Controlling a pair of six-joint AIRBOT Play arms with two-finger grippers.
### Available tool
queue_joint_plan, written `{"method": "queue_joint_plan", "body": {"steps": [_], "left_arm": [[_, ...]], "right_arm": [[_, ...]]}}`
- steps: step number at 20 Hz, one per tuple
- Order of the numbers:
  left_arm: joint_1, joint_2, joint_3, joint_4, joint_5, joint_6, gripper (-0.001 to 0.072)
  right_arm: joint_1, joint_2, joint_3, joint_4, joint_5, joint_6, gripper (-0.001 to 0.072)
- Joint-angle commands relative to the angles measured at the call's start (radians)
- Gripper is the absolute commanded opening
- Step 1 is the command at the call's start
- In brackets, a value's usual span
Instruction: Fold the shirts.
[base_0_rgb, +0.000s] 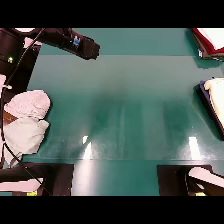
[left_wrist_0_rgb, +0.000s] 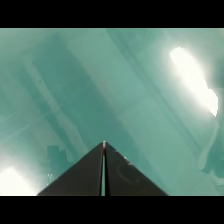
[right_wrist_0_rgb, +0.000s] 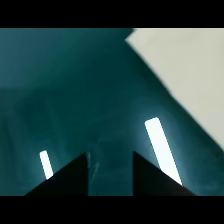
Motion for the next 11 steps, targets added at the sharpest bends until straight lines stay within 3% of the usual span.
{"method": "queue_joint_plan", "body": {"steps": [1, 3, 11], "left_arm": [[0.000, 0.001, 0.000, 0.000, -0.006, 0.000, 0.0029], [0.000, 0.001, 0.000, 0.000, -0.006, 0.000, 0.0029], [0.000, 0.001, 0.000, 0.000, -0.006, 0.000, 0.0029]], "right_arm": [[0.219, 0.000, 0.000, 0.025, -0.002, 0.000, 0.0104], [0.303, 0.000, 0.000, 0.024, -0.002, 0.000, 0.0017], [0.402, 0.000, -0.001, 0.024, -0.018, 0.000, 0.0017]]}}
